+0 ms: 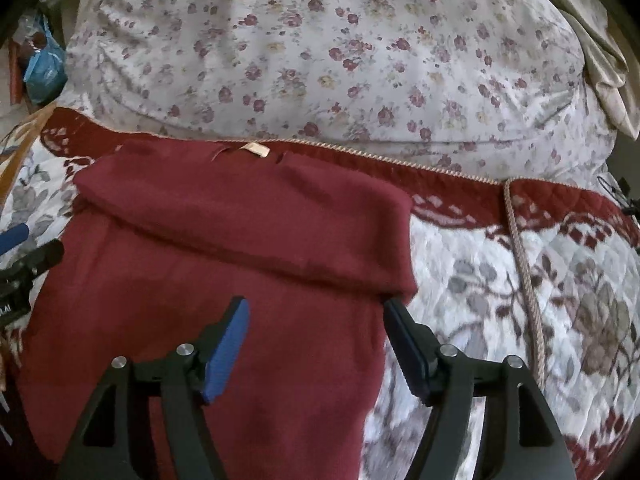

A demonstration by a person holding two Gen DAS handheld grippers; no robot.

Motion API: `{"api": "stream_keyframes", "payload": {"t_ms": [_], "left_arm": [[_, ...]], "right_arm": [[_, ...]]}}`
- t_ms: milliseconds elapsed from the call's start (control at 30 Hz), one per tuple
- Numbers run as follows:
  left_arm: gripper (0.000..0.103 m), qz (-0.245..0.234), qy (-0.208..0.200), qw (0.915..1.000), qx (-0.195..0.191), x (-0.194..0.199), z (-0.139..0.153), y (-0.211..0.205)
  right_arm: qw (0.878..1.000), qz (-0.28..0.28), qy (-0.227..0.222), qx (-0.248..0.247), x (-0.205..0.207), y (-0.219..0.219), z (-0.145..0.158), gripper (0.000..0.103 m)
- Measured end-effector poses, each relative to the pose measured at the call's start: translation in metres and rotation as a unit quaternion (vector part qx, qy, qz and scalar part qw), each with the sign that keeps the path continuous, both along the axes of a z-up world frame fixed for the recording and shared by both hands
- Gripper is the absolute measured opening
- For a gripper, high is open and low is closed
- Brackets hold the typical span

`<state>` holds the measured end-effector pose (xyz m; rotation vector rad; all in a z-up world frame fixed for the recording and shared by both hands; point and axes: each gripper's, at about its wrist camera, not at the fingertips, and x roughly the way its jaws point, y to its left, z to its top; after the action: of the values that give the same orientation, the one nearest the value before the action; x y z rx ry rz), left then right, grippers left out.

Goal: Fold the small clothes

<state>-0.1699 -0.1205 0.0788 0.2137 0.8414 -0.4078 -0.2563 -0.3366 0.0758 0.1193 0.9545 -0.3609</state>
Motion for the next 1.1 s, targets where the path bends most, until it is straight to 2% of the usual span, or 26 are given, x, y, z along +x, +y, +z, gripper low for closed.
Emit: {"api": "stream_keyframes", "payload": {"t_ms": [233,500,933,1100], "left_arm": [[0.089,0.004,0.016,0.9999,0.001,-0.034,-0.005,0.020],[0.089,0.013,0.015,0.9996,0.020,-0.063,-0.012,0.036],[0.089,0.029,0.026,0.9992,-0.007,-0.077,-0.015,0.055],[0.089,0.031,0.025,0.9992,0.000,-0.079,-0.015,0.059]], "right_arm": [[1.000,0.009,0.003,0.027,-0.025,0.017,-0.002,0.077],[0.999,0.022,0.007,0.047,-0.047,0.033,-0.005,0.081],[0.996,0.039,0.015,0.077,-0.067,0.047,-0.009,0.086],[0.994,0.052,0.028,0.088,-0.077,0.048,-0.012,0.087]]}}
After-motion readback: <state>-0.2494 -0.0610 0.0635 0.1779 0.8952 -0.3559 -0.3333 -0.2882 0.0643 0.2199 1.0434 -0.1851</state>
